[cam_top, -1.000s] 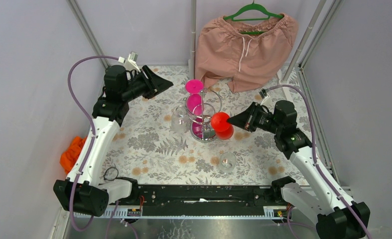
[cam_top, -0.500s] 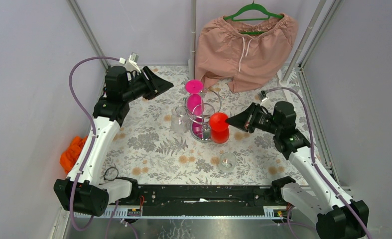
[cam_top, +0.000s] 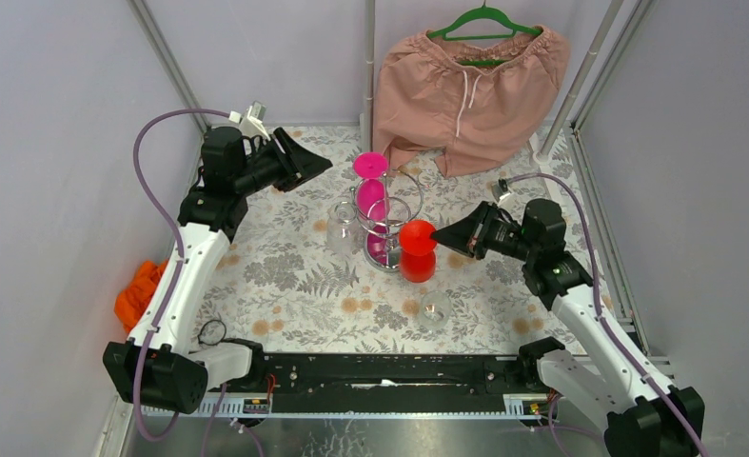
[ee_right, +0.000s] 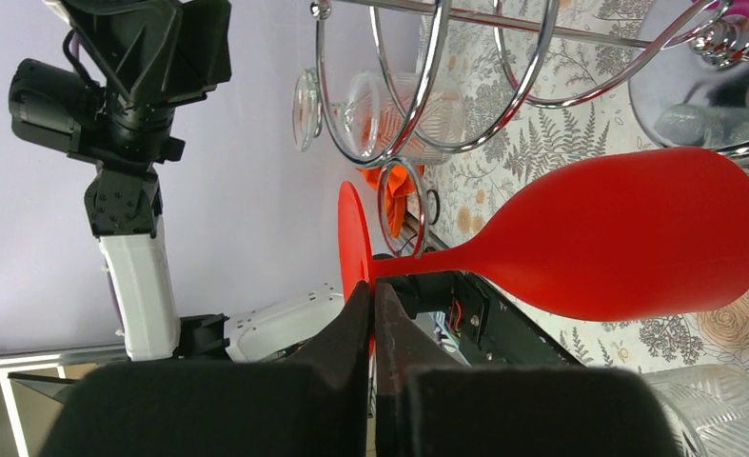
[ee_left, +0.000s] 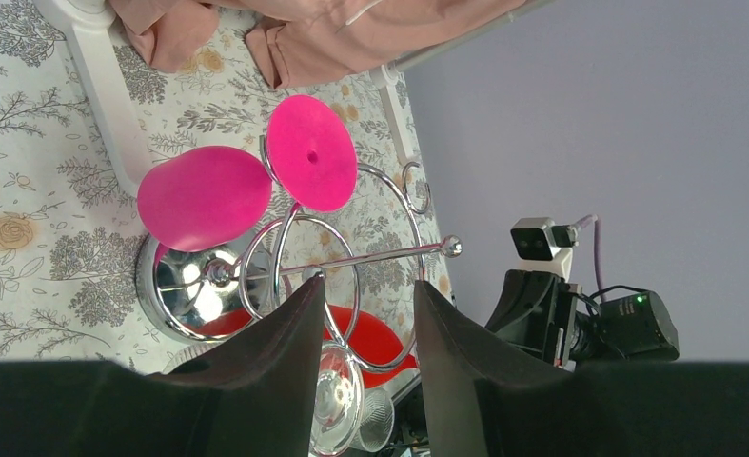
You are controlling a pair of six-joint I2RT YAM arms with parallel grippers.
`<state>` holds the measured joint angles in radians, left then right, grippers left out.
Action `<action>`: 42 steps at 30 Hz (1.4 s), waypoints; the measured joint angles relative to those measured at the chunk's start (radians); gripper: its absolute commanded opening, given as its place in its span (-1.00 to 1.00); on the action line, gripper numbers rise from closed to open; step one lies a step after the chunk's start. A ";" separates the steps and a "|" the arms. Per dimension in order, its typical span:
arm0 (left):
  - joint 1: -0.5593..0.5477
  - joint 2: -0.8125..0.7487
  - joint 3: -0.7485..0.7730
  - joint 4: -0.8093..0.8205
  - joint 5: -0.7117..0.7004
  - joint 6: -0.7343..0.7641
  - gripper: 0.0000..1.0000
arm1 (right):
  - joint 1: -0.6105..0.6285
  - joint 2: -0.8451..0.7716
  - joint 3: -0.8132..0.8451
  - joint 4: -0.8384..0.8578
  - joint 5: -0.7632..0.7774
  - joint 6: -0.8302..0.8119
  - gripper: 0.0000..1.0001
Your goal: Take the wine glass off the wine glass rack
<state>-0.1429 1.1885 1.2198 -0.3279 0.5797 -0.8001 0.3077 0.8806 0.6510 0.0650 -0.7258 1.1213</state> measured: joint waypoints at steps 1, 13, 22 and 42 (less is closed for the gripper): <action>0.000 0.000 0.000 0.000 0.000 0.000 -0.07 | 0.000 -0.009 0.000 -0.003 0.000 0.001 -1.00; 0.000 0.000 -0.003 -0.001 -0.001 0.006 -0.07 | 0.000 -0.142 0.070 -0.177 0.003 -0.030 -1.00; 0.000 -0.002 -0.002 -0.010 -0.020 0.022 -0.08 | 0.000 -0.198 0.292 -0.429 0.103 -0.129 -1.00; 0.001 -0.068 0.003 0.240 0.161 -0.071 -0.10 | 0.000 -0.053 0.496 0.147 0.066 0.019 -1.00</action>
<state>-0.1417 1.1202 1.2228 -0.0879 0.7403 -0.8711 0.3077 0.8272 1.1469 0.2123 -0.6594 1.1400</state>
